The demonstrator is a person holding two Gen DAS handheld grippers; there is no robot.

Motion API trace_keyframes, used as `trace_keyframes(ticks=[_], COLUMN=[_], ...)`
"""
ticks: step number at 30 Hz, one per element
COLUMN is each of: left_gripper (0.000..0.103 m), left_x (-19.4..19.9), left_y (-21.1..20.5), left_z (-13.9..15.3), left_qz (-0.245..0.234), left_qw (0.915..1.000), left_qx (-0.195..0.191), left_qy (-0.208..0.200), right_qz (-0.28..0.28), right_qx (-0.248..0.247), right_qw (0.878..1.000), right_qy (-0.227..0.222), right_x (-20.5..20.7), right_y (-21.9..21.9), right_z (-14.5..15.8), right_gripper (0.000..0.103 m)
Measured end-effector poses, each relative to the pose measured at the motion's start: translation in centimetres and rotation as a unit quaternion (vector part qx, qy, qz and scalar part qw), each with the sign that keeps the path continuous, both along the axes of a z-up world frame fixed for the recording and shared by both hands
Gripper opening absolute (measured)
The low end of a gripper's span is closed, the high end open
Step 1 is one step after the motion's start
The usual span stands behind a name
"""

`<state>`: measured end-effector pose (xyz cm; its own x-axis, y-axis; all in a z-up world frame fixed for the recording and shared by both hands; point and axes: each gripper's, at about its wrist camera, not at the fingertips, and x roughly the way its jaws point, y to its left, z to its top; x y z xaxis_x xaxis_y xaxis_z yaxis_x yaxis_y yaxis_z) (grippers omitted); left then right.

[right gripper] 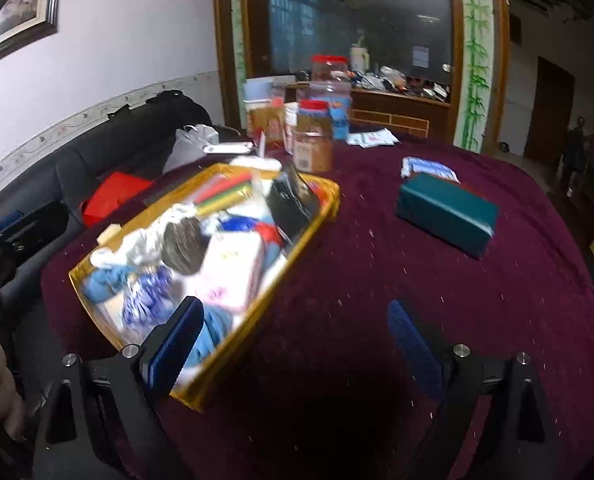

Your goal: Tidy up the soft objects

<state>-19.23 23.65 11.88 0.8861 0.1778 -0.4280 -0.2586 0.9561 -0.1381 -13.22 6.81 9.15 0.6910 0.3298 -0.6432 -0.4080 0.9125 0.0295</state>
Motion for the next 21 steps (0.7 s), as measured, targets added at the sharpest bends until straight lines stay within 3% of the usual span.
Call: trace_keyframes(ticks=[3,6,21], left_gripper=[0.103,0.103,0.103], left_x=[0.2,1.2,1.4], left_y=[-1.9,-2.6,-3.6], left_z=[-0.5,-1.2,-1.9], left_qz=[0.029,0.051,0.035], left_qw=[0.9978,0.9934,0.9921], left_qx=[0.049,0.071,0.064], left_qy=[0.036,0.074,0.102], right_qz=[-0.005,-0.005,-0.009], right_qx=[0.002,-0.002,-0.012], right_qw=[1.000,1.000,1.000], right_qy=[0.007,0.009,0.014], right_x=[-0.4,-0.7,-1.1], right_y=[-0.7,-0.9,-0.6], right_z=[-0.6,-0.9,-1.4], right_gripper=[0.093,0.093,0.093])
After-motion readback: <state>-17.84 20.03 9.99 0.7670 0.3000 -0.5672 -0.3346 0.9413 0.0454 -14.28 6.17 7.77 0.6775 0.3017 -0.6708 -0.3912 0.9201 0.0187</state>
